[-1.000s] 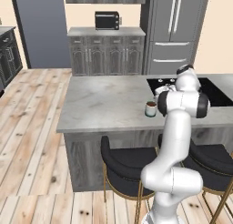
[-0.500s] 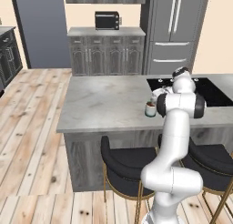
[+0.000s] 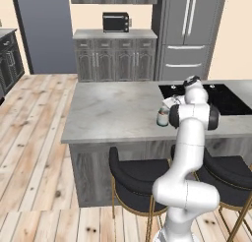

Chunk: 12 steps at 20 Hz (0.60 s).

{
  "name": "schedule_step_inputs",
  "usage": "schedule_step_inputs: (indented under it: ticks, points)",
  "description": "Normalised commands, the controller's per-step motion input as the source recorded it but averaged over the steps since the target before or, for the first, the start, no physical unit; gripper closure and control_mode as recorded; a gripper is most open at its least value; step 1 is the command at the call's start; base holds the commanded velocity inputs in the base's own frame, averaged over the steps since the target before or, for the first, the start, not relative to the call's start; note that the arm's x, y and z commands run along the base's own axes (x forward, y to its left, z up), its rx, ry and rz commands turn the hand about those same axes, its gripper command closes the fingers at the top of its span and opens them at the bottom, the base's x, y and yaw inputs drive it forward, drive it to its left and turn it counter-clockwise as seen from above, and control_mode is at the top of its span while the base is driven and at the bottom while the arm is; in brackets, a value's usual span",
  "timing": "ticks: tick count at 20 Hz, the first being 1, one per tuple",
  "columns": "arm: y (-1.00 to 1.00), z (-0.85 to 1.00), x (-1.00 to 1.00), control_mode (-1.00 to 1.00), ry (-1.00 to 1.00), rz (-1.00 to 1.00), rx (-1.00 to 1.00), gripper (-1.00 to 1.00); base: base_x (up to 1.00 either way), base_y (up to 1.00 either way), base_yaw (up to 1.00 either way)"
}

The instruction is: Pick up the marshmallow and place it in the cup of hot chocolate on the dining counter.

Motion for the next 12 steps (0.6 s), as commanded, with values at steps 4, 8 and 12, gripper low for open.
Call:
schedule_step_inputs:
  ticks: [4, 8, 12]
  points:
    - [0.0, -0.17, 0.31, -1.0, 0.0, 0.0, 0.0, 1.0, 0.0, 0.0, 0.0]
    - [0.0, -0.19, 0.31, -1.0, 0.0, 0.0, 0.0, -1.0, 0.0, 0.0, 0.0]
    - [-0.11, -0.02, 0.46, -1.0, 0.01, 0.0, 0.0, -1.0, 0.0, 0.0, 0.0]
